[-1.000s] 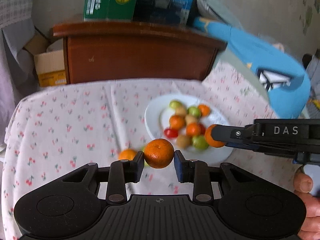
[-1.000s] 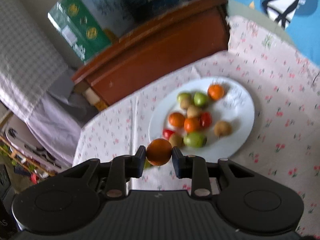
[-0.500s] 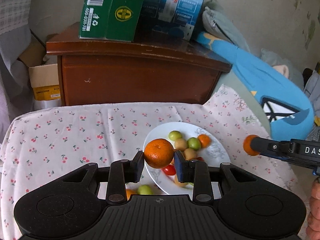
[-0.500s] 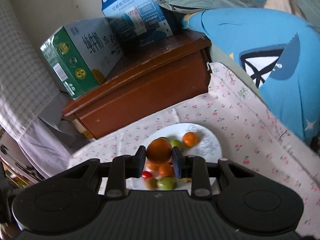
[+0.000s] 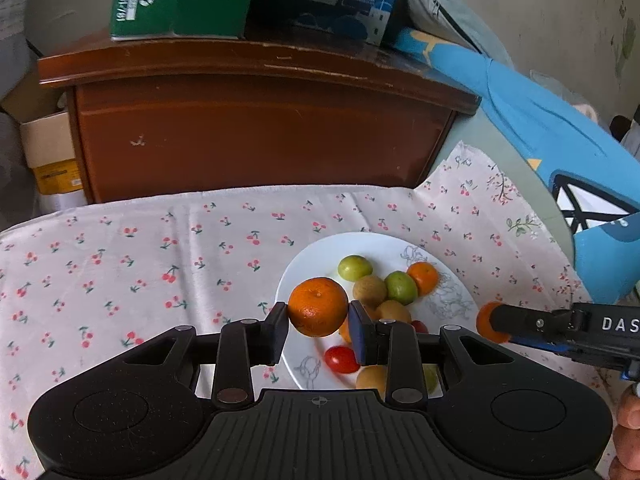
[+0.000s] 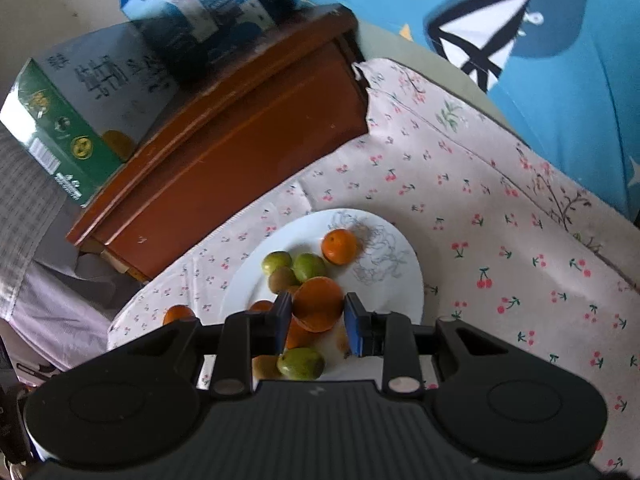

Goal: Organize fruits
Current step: 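Carry the tangerine with the left tool onto the plate while the right tool places its tangerine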

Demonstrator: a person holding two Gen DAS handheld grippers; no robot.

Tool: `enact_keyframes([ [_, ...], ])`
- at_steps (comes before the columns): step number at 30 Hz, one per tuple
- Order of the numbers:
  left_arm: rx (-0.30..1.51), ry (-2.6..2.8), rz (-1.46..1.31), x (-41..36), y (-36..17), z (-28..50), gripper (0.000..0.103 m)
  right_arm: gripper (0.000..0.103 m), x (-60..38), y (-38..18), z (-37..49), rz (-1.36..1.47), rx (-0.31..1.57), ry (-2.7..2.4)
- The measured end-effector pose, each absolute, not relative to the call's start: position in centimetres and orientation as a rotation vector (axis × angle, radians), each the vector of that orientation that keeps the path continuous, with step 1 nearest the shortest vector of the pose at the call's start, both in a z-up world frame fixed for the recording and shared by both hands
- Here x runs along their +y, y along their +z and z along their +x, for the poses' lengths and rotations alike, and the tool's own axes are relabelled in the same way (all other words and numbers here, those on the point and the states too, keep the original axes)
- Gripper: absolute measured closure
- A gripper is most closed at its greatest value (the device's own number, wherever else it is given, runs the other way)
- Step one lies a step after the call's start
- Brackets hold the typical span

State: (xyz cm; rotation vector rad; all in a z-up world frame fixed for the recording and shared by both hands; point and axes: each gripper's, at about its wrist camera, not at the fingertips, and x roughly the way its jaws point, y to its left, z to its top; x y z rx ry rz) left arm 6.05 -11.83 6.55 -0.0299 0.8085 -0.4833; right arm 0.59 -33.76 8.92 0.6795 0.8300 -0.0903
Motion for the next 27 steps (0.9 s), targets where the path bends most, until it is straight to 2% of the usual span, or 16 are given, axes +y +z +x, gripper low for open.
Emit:
enact_keyframes([
  [14, 0.811, -0.494, -0.015, -13.7, 5.4, 7.5, 0.071, 0.072, -33.3, 7.4, 2.2, 0.677, 0.850, -0.116],
  [16, 0.805, -0.500, -0.032, -13.7, 5.9, 7.4, 0.062, 0.072, -33.2, 7.7, 2.3, 0.669, 0.838, -0.112],
  [18, 0.787, -0.502, -0.041, -13.6, 6.7, 7.2, 0.057, 0.072, -33.2, 8.1, 2.3, 0.668, 0.824, -0.103],
  [21, 0.757, -0.502, -0.046, -13.3, 8.2, 6.8, 0.055, 0.072, -33.2, 8.6, 2.2, 0.678, 0.808, -0.083],
  [23, 0.754, -0.493, -0.049, -12.9, 9.0, 6.7, 0.049, 0.071, -33.1, 9.0, 2.1, 0.670, 0.801, -0.074],
  [24, 0.757, -0.483, -0.051, -12.6, 9.3, 6.6, 0.042, 0.071, -33.0, 9.1, 2.1, 0.664, 0.800, -0.067],
  [25, 0.755, -0.475, -0.056, -12.2, 9.6, 6.5, 0.039, 0.071, -32.8, 9.2, 2.1, 0.656, 0.799, -0.058],
  [27, 0.758, -0.467, -0.068, -11.3, 10.1, 6.3, 0.039, 0.071, -32.5, 9.3, 2.1, 0.649, 0.801, -0.043],
])
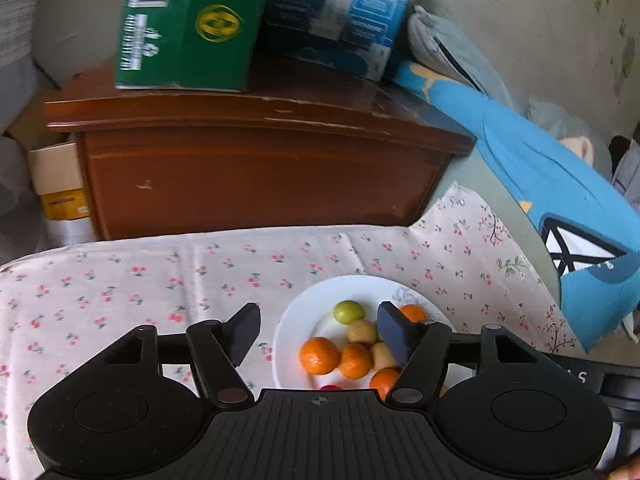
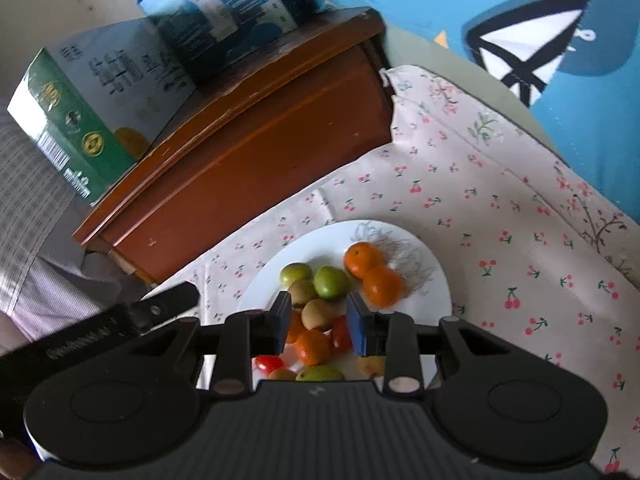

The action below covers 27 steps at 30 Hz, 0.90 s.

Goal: Organize fruits
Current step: 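Carry the tangerine with the left tool onto the plate while the right tool places its tangerine, then withdraw both open tools from the plate back to the last fruits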

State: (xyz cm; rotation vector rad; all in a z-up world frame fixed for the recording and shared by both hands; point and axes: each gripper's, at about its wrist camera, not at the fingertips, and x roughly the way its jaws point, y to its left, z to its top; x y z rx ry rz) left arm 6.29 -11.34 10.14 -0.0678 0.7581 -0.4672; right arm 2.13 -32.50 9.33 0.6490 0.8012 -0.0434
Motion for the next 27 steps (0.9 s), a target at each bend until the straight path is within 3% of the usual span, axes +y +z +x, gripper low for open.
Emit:
enact_keyframes([
  [5, 0.760, -0.420, -0.057, -9.4, 11.0, 5.5, 0.038, 0.071, -31.5, 9.8, 1.9, 0.610, 0.795, -0.003],
  [9, 0.750, -0.374, -0.028, -8.1, 11.4, 4.6, 0.032, 0.071, -30.5, 9.9, 1.7, 0.587, 0.801, 0.039],
  [27, 0.790, -0.264, -0.022, -3.9, 10.5, 2.1, 0.031, 0.071, -23.3, 8.4, 0.2, 0.401, 0.856, 0.292],
])
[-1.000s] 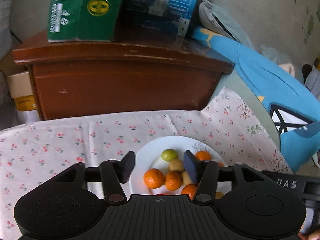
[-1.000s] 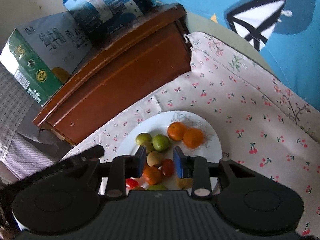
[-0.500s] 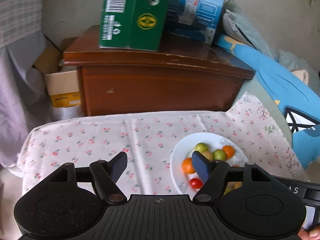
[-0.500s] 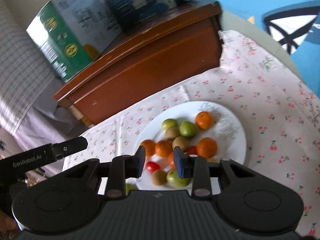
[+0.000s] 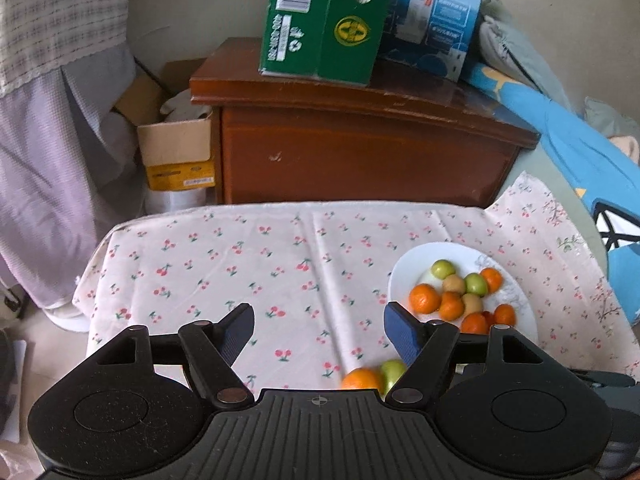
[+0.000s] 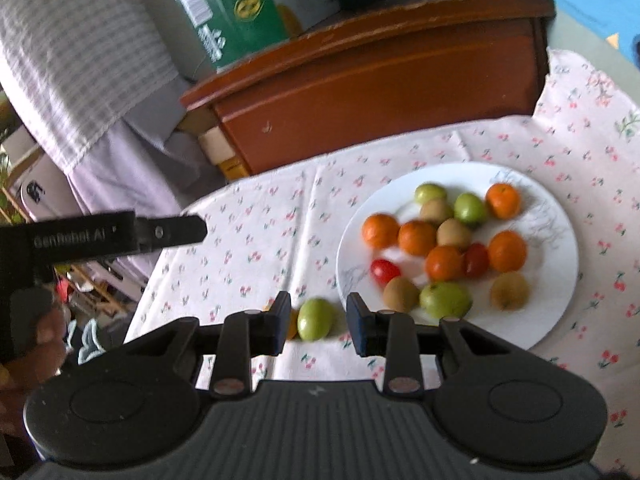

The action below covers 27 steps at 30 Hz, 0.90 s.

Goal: Organize fruits
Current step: 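Withdraw both open tools from the plate back to the last fruits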

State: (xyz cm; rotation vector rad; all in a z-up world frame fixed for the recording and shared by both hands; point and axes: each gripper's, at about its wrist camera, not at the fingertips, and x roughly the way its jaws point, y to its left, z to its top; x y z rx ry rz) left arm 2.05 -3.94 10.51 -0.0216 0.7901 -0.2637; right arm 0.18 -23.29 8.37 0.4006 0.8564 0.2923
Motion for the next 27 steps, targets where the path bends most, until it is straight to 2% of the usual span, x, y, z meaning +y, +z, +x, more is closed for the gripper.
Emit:
enact_keyframes([
  [24, 0.883, -0.210, -0.016, -2.3, 8.0, 2.5, 0.031, 0.071, -20.4, 4.5, 2.4, 0.373, 0.896, 0.271],
  [27, 0.888, -0.200, -0.036, -1.9, 7.9, 2.7, 0.031, 0.074, -20.4, 4.4, 2.5, 0.381, 0.891, 0.279],
])
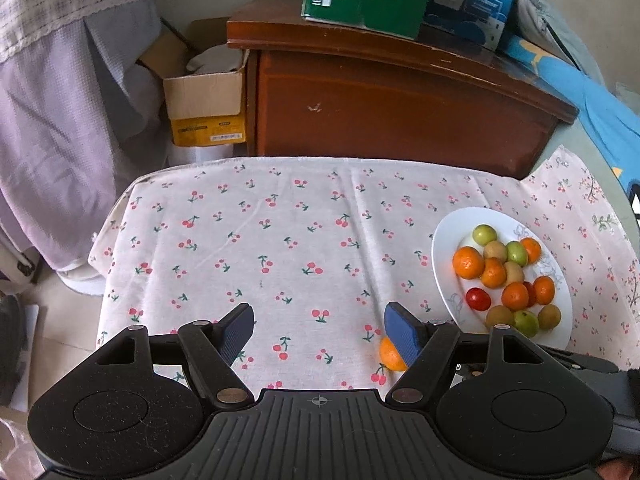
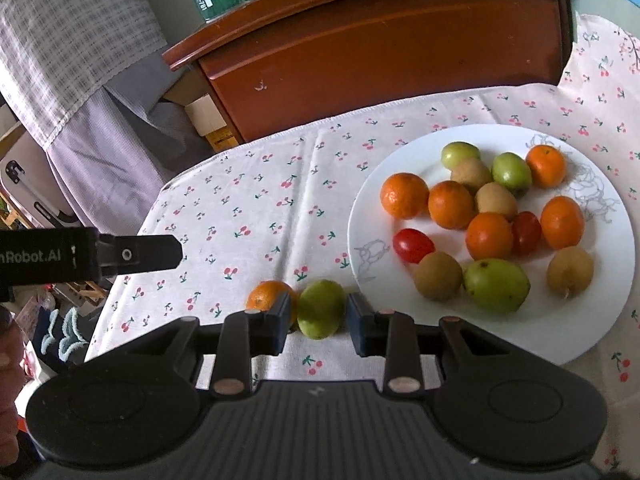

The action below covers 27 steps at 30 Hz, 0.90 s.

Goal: Organize fruits
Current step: 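Withdraw both open tools from the plate back to the last fruits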

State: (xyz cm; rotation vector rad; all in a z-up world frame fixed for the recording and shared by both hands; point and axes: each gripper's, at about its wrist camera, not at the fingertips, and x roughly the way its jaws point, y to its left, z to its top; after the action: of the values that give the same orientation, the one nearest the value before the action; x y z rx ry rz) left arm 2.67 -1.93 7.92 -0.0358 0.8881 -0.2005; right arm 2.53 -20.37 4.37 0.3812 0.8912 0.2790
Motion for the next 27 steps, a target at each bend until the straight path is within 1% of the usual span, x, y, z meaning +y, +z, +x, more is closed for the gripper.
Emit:
enact_keyframes([
  [2, 0.891, -0.202, -0.051, -1.7, 7.9, 2.8, 0.031, 0.078, -20.4, 4.4, 2.6, 0.379, 0.892, 0.284],
  [11, 0.903, -0.233, -0.043, -1.8, 7.2, 2.7, 0.031, 0.079, -20.7, 5.0, 2.0, 0.376, 0.931, 0.311],
  [22, 0.913, -0.325, 0.059, -4.5, 4.9, 1.7, 0.031, 0.079, -21.2, 5.4, -0.3, 0.299, 0.978, 0.331],
  [27, 0.915, -0.359, 0.082, -5.5, 4.1, 1.8, 0.032, 0.076, -20.8, 5.5, -0.3, 0.274, 0.964, 0.332],
])
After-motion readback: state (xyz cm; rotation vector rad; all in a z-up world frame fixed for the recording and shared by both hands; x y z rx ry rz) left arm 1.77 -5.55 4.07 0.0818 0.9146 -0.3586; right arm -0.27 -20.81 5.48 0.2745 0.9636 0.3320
